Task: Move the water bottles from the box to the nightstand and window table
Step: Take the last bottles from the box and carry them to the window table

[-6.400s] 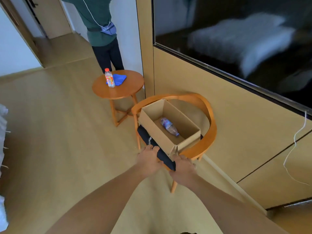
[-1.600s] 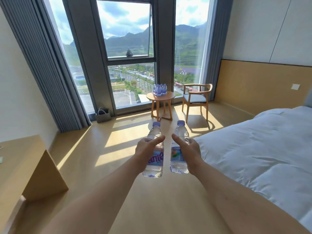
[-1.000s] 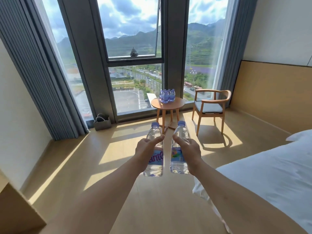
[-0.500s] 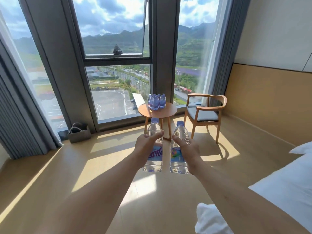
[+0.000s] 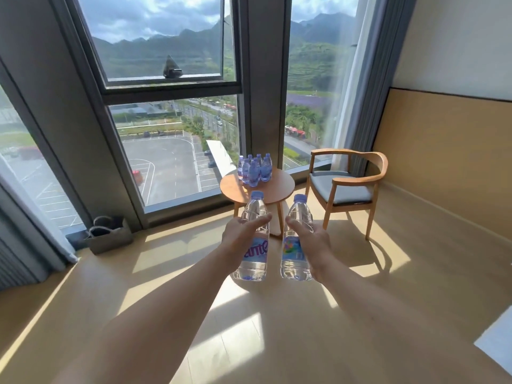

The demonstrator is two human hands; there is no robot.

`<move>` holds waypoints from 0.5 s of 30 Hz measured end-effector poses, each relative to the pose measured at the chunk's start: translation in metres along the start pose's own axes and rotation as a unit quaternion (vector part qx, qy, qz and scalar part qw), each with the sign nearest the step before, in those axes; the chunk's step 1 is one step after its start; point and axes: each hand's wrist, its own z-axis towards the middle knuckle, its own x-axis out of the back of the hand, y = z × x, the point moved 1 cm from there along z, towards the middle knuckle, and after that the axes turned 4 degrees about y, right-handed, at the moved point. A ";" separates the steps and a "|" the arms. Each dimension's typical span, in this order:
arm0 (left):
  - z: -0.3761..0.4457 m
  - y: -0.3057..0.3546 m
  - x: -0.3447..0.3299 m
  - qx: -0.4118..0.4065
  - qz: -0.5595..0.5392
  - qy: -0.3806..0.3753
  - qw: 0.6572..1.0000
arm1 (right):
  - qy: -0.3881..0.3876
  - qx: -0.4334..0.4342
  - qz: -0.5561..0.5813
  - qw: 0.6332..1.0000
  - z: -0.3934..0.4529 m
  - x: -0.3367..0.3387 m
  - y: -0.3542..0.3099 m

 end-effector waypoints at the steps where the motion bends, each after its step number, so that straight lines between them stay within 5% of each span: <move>1: 0.016 0.000 -0.001 -0.001 -0.003 0.003 1.000 | -0.003 0.002 -0.002 1.000 0.016 -0.006 0.000; 15: 0.324 0.043 -0.042 0.005 -0.005 0.062 0.998 | -0.057 -0.026 -0.008 0.998 0.341 -0.102 -0.029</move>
